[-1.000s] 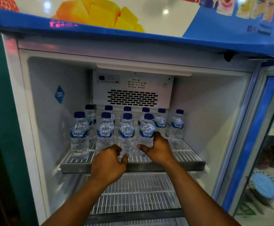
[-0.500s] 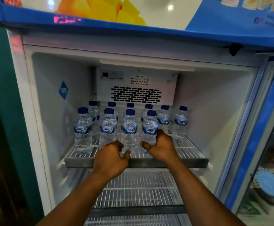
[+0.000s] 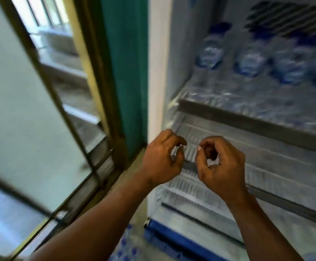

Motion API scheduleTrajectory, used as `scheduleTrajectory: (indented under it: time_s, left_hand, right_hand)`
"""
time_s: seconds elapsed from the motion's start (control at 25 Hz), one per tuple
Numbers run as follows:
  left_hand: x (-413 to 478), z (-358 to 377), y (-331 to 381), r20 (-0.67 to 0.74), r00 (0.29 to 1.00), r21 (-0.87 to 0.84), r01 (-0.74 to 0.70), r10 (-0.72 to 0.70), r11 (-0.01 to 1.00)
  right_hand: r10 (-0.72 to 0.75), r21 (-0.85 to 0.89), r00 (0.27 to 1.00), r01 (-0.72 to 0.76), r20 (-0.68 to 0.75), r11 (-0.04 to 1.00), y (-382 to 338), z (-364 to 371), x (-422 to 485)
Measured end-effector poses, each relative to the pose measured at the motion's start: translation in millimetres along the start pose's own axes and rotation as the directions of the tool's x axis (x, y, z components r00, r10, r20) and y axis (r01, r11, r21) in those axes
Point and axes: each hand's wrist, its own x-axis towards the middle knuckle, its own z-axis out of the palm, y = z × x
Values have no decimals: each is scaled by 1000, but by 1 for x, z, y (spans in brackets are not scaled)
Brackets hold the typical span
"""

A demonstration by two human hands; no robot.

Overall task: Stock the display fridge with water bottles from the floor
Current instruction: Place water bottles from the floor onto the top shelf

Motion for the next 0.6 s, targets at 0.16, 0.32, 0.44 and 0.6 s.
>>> scheduleTrajectory:
  time_s: [0.16, 0.32, 0.44, 0.6]
  left_hand:
    - [-109, -36, -84, 39, 915, 141, 393, -402, 909]
    - [-230, -69, -149, 81, 640, 248, 730, -764, 637]
    - [-335, -83, -203, 126, 395, 332, 848, -910, 414]
    - [-477, -92, -284, 180, 148, 401, 892, -973, 210]
  right_hand:
    - [71, 99, 908, -123, 414, 988, -22, 123, -62]
    - [187, -24, 551, -290, 814, 957, -50, 243, -135]
    - [324, -223, 239, -369, 915, 902, -72, 333, -214]
    - [537, -485, -14, -453, 843, 748, -93, 447, -348]
